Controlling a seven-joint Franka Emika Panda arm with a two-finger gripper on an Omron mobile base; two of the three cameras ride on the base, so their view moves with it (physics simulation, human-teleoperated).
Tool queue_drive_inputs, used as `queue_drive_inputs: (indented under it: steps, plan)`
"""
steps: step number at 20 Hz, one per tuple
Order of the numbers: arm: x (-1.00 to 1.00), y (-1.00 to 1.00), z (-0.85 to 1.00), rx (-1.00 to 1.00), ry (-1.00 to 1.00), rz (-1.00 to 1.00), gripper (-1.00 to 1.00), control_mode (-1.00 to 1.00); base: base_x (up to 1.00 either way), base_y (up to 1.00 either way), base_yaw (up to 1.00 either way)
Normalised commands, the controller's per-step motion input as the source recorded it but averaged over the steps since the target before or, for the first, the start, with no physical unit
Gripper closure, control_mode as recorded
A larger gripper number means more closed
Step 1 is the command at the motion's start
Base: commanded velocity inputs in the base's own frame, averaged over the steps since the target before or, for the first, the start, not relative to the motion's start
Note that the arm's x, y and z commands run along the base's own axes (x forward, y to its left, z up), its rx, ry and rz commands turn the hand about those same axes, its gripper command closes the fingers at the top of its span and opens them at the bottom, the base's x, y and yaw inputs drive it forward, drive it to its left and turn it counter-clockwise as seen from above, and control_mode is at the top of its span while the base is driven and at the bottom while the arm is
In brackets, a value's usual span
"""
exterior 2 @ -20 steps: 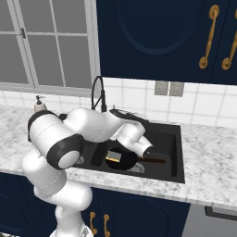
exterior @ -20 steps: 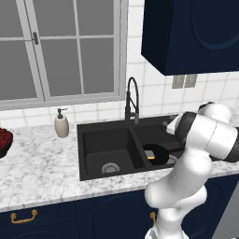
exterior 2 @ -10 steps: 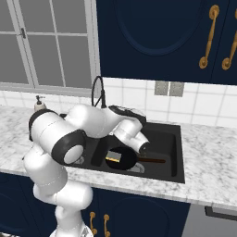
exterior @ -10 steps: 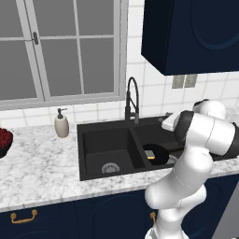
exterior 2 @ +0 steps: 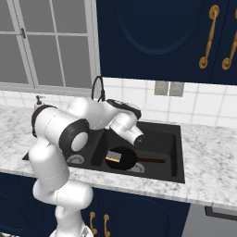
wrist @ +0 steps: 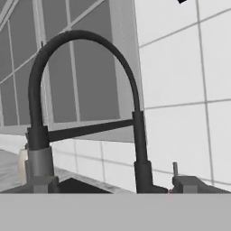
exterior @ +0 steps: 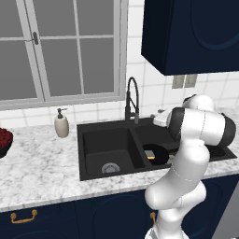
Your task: Pick the pan and sponge and place them into the sink. Then turn on the water.
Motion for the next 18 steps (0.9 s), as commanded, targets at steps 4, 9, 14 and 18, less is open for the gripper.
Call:
queue_drive_inputs:
  steps: [4,9,14,18]
  plan:
    - [0.50,0.30,-0.20,0.00,0.00,0.00,-1.00,-1.00,0.00,0.00,0.00]
    - [0.56,0.09,-0.21,0.00,0.00,-0.01,-1.00,-1.00,0.00,0.00,0.00]
    - [0.57,0.00,-0.23,0.00,0.00,-0.09,-1.00,-1.00,0.00,0.00,0.00]
    - [0.42,0.00,-0.27,0.00,0.00,-0.06,-1.00,-1.00,0.00,0.00,0.00]
